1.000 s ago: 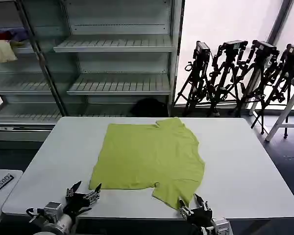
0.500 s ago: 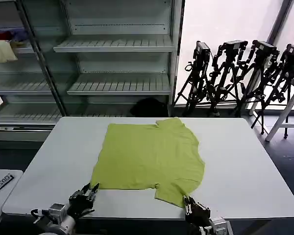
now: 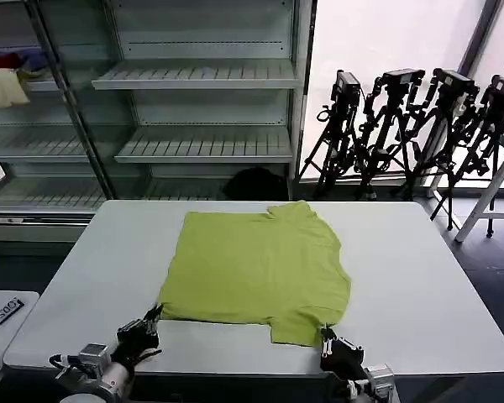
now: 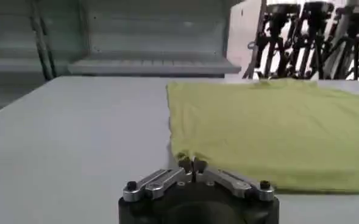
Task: Fold and organize the clothes.
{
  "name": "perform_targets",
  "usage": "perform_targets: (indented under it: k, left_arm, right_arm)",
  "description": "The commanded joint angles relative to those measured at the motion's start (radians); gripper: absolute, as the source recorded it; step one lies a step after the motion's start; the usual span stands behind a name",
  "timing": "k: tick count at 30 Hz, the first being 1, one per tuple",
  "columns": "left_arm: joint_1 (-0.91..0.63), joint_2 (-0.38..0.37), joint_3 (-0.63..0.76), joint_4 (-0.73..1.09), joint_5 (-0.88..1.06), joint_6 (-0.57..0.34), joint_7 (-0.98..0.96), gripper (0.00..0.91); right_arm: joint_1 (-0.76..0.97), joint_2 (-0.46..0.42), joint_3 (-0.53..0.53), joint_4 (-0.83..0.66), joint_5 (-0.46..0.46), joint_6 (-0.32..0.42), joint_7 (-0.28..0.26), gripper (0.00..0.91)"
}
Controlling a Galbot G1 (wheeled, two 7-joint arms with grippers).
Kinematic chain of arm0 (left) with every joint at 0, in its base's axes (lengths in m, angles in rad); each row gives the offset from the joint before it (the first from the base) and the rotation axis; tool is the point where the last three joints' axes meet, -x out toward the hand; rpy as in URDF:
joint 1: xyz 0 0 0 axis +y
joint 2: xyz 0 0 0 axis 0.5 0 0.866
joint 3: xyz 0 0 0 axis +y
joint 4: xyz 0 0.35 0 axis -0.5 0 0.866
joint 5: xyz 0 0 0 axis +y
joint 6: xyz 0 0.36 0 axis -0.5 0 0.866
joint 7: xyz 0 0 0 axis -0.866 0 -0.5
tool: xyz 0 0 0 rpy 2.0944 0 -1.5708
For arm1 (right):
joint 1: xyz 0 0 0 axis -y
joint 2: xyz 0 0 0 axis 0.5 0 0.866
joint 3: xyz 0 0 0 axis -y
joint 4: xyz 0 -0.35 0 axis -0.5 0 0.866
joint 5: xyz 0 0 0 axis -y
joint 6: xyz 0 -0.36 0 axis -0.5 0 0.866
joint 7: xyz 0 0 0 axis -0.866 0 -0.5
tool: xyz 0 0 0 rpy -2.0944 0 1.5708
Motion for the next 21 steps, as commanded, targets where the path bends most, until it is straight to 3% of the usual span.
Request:
perform_targets:
  k: [1,21]
  left_arm:
    - [-0.039,-0.005,0.000,-0.002,-0.052,-0.015,-0.004,0.000]
    - [-0.307,-0.012,0.062,0.193,-0.047,0.044,-0.063,0.010]
  right_arm:
    - [0.025,-0.003,0.006,0.008,0.001,0.028,0.005,0.000]
    - [0.394,0.070,0.001,-0.252,-0.030,-0.056,-0.043,0.000]
